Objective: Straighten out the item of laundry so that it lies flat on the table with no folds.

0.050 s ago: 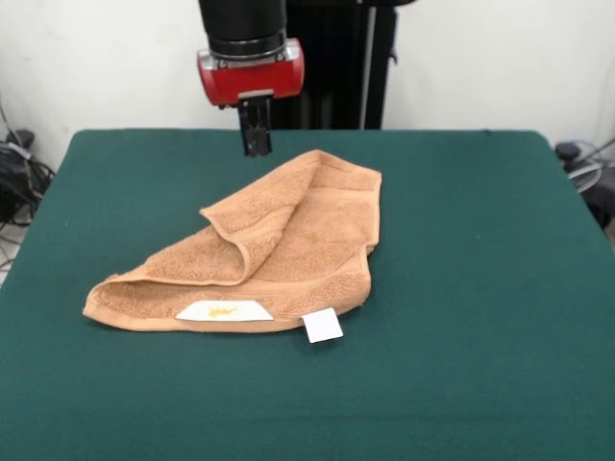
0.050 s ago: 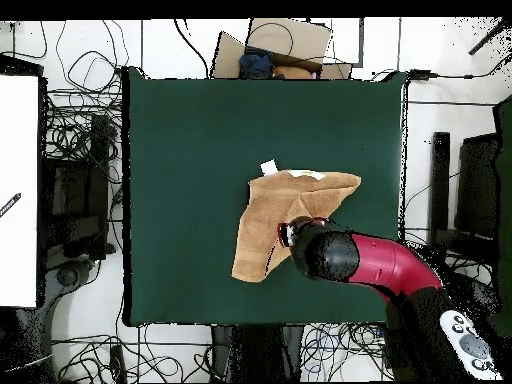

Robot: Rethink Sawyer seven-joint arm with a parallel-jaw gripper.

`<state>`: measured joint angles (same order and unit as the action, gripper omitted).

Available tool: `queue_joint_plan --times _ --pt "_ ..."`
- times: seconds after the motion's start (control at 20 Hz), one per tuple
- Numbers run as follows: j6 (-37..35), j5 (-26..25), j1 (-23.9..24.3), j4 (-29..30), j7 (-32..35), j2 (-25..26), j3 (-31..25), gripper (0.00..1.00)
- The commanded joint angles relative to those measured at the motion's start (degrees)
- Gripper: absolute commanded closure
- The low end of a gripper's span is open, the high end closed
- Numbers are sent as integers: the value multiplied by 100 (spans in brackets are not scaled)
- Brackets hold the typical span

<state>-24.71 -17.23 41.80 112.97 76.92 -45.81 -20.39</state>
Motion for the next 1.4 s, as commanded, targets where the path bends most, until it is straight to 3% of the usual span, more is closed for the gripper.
queue_joint_plan --times 0.05,0.65,1.4 --pt "-29 109 -200 232 1034 148 266 100" --pt "140 -37 -329 -62 1032 498 437 100" --pt "115 -181 63 -626 445 1098 358 100"
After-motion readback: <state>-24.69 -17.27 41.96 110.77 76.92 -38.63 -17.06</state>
